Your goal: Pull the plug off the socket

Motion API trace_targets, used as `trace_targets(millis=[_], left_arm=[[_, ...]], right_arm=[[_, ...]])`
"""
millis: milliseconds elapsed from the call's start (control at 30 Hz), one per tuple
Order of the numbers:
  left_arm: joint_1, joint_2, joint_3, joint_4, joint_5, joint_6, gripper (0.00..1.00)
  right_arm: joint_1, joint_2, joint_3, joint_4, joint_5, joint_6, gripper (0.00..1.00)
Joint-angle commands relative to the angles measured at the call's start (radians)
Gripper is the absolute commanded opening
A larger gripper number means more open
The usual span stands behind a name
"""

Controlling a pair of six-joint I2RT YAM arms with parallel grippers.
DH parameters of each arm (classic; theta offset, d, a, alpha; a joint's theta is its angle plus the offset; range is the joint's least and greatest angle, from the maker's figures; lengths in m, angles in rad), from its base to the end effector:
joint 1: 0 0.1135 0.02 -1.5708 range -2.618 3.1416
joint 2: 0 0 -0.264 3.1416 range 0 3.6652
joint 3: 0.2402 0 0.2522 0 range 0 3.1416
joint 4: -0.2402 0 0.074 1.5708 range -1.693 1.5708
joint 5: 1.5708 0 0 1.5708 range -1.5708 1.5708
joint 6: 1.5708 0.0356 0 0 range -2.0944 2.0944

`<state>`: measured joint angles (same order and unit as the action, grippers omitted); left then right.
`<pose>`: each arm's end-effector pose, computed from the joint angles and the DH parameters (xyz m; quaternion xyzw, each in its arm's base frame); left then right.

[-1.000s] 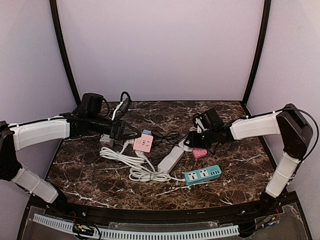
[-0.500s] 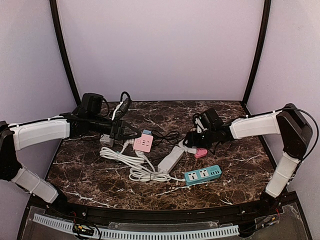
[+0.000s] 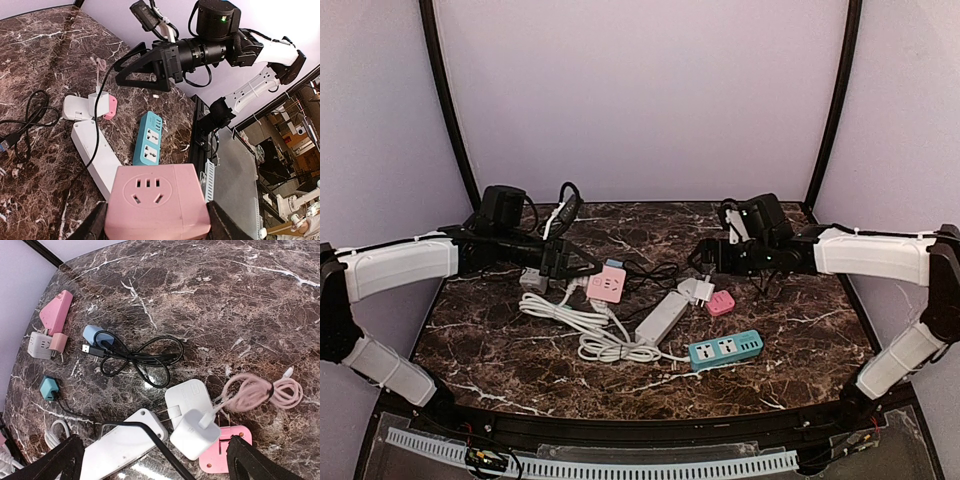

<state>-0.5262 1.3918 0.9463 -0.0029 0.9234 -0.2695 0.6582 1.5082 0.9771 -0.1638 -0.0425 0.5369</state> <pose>0.2503 -0.1782 0.2805 0.3322 0.7214 -0.5323 0.2931 0.2595 0.2026 0.2345 -0.0639 0.9032 0.2544 0.3397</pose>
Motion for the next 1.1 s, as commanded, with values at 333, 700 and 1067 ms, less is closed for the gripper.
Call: trace_targets(millis=[333,700,1067], left_arm=[[0.006,-0.073,-0.008,0.05,-0.01,-0.004,0.01],[0.006,-0.068,-0.009,0.055,-0.004,-0.008,0.01],[0.006,-0.062,-0.012,0.06,-0.003,-0.011,0.01]], right_arm=[[0.004,-0.293,-0.047,-0.055,-0.152,-0.065,0.98],[0.007,-0.168,0.021,-0.346,-0.188,-0.068,0.98],[0.033,-0.177,-0.021,-0.209,-0.675,-0.13,0.99]])
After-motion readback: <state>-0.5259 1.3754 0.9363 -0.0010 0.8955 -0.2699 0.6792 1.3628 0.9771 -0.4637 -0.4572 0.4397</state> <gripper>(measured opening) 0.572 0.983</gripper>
